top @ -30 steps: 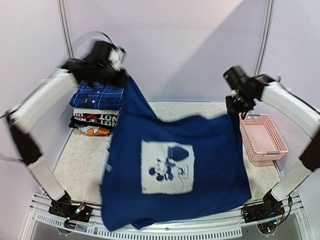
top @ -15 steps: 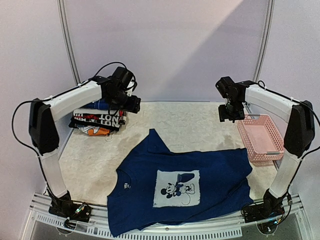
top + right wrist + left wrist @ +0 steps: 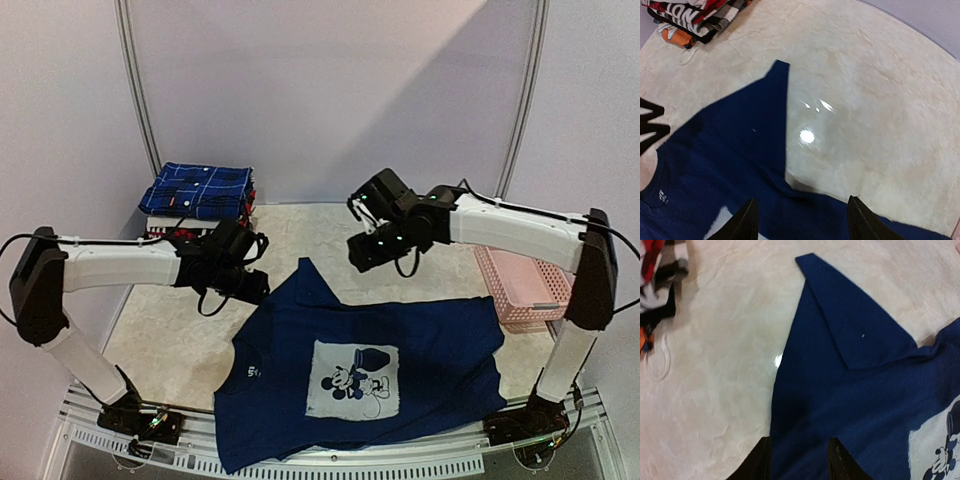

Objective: Fold and stack the mixed laundry pile
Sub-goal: Flatten out the crumpled T-shirt at the center of the board.

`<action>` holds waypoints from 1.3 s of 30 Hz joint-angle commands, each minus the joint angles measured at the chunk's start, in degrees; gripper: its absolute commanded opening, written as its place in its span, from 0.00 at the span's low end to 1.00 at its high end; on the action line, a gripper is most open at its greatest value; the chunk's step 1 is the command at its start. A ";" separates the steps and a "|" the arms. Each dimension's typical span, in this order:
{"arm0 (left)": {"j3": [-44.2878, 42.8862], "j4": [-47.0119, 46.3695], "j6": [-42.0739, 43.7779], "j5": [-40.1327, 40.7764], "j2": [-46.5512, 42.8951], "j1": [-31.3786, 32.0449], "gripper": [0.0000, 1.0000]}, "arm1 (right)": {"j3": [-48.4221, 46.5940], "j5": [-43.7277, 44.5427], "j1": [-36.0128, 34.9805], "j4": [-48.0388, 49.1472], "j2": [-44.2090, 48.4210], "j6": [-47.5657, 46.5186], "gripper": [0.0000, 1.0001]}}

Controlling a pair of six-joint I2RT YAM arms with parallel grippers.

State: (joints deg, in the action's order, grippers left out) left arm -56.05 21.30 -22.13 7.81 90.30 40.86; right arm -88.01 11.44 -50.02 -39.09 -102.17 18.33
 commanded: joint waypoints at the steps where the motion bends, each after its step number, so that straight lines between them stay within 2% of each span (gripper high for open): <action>1: 9.61 -6.82 -3.60 3.99 -7.93 0.27 0.39 | -11.38 0.25 -4.80 2.23 -12.36 -0.44 0.60; 9: 19.63 -10.30 -5.64 8.34 -13.57 -0.16 0.42 | -25.96 -0.76 -8.71 0.63 -27.90 1.04 0.58; 15: 23.21 -14.18 -6.62 7.88 -13.38 -0.34 0.42 | -30.44 -0.49 -9.95 -0.16 -34.52 2.46 0.54; 22: 24.65 -17.42 -6.92 6.87 -11.53 -0.34 0.40 | -31.14 3.07 -10.01 -0.64 -37.75 3.16 0.45; 30: 25.49 -18.77 -7.66 5.68 -10.21 -0.34 0.37 | -33.01 4.79 -10.00 -0.79 -40.81 2.69 0.41; 39: 27.02 -20.17 -8.16 5.38 -9.03 -0.34 0.36 | -34.47 6.74 -9.89 -1.10 -42.93 2.42 0.32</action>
State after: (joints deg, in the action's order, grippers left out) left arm -30.04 3.07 -29.65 13.78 80.12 40.82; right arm -120.95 16.03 -59.79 -39.59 -143.13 20.67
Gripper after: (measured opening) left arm 0.369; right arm 0.336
